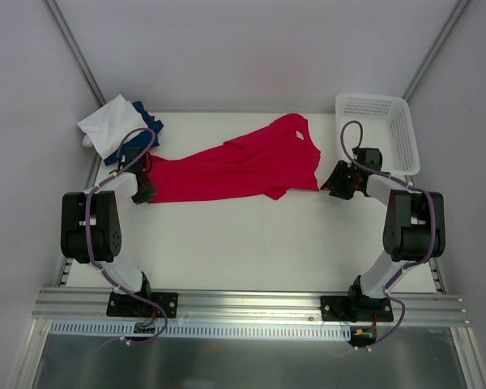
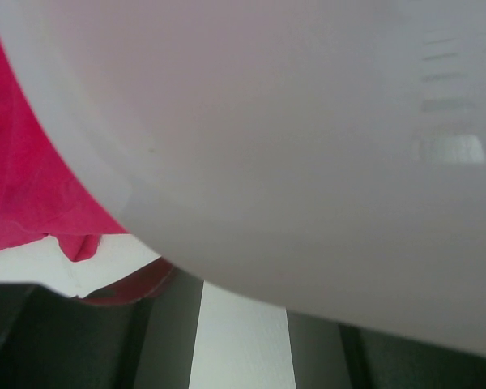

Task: Fold and stack the t-shirts
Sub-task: Flatten the tshirt out

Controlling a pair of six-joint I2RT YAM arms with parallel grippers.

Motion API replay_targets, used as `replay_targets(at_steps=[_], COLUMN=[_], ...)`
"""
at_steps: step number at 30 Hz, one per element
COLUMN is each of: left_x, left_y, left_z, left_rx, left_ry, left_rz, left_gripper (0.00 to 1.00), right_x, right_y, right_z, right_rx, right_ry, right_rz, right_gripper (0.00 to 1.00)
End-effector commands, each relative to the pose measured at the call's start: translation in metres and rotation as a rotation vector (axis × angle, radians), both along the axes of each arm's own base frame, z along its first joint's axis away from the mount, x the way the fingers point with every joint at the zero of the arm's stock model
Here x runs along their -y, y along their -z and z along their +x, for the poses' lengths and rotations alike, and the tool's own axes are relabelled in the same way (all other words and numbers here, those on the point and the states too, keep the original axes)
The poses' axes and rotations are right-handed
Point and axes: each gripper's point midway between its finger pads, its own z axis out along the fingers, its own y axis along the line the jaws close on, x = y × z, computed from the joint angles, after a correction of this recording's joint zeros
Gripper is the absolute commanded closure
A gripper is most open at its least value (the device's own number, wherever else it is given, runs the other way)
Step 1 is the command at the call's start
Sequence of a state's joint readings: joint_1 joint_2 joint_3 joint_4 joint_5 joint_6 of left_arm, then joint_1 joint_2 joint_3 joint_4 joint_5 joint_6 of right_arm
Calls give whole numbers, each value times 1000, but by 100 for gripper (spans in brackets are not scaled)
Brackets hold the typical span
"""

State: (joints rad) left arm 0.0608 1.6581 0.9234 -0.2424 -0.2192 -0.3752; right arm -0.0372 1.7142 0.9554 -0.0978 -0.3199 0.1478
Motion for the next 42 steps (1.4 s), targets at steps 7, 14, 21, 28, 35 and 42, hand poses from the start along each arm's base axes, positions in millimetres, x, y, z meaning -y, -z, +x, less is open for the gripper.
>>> replay_targets(at_steps=[7,14,21,28,35,42], left_x=[-8,-8,-8,-8,-7,-7], left_y=[-3,-3,-3,-3,-3,-5], left_z=[-5,-4,-5,-5,-6,-9], left_rx=[-22,-23,-24,-23,-24,-18], left_ry=[-26,-25,-22,-23,-23,-25], left_rz=[26,24,24,23,24,19], left_gripper=[100,100,100,100,100,100], right_x=[0,-24,-36,-43,-48,-53], right_y=[-17,-20,-16,-9,-3,-7], right_z=[28,42,44,30,18,14], right_rx=[80,96,89,74,61,65], right_ry=[-27,-76,-101,-117,-135,-141], right_rz=[-84,-77,-70,-69,-55,-41], right_gripper=[55,55,55,55,64,96])
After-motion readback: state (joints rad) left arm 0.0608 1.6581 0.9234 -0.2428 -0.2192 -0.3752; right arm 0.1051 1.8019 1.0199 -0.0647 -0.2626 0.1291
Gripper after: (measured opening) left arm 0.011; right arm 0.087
